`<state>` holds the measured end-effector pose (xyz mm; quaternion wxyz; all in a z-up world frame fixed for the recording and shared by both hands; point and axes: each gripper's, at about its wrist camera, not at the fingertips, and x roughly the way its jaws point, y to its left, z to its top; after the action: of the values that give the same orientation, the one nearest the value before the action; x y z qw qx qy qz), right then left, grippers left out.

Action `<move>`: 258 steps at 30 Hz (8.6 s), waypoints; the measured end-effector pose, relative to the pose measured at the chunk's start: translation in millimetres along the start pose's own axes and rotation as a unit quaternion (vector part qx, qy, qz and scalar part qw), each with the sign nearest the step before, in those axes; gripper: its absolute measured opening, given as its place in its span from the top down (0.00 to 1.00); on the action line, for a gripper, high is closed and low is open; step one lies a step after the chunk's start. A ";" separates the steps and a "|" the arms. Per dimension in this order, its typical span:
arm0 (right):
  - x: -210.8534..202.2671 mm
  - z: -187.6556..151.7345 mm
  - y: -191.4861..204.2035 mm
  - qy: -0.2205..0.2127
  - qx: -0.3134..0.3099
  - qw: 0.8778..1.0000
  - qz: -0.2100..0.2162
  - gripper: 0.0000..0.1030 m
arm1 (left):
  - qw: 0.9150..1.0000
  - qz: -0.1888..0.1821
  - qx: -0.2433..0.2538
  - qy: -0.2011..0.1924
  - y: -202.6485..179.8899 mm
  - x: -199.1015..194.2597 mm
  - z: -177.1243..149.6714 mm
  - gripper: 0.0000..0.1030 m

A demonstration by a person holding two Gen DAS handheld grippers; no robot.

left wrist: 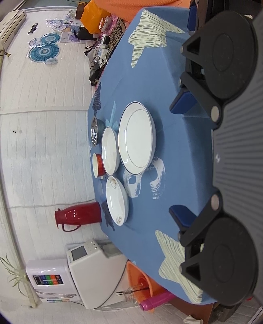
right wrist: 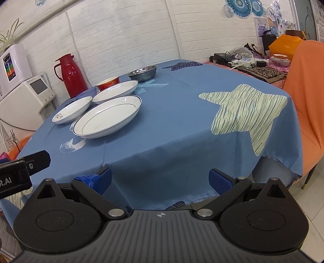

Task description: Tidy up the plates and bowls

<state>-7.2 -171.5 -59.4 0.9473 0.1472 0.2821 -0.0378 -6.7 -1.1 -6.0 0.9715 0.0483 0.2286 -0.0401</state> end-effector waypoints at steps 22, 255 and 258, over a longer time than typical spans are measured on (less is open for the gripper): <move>4.6 -4.4 4.8 0.013 -0.004 1.000 0.007 0.13 | 1.000 0.004 0.002 0.008 1.9 4.6 -1.6 0.07; 321.5 169.4 266.8 0.143 -0.202 0.946 0.209 0.72 | 0.964 0.003 -0.150 0.218 275.4 365.9 152.4 0.83; 315.3 168.7 270.4 0.140 -0.200 0.946 0.214 0.72 | 0.968 0.017 -0.135 0.210 272.9 357.7 157.2 0.85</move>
<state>387.2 39.4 -27.2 0.8938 0.0152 0.3759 0.2441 409.1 232.0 -5.7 0.8997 -0.0718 0.4301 0.0190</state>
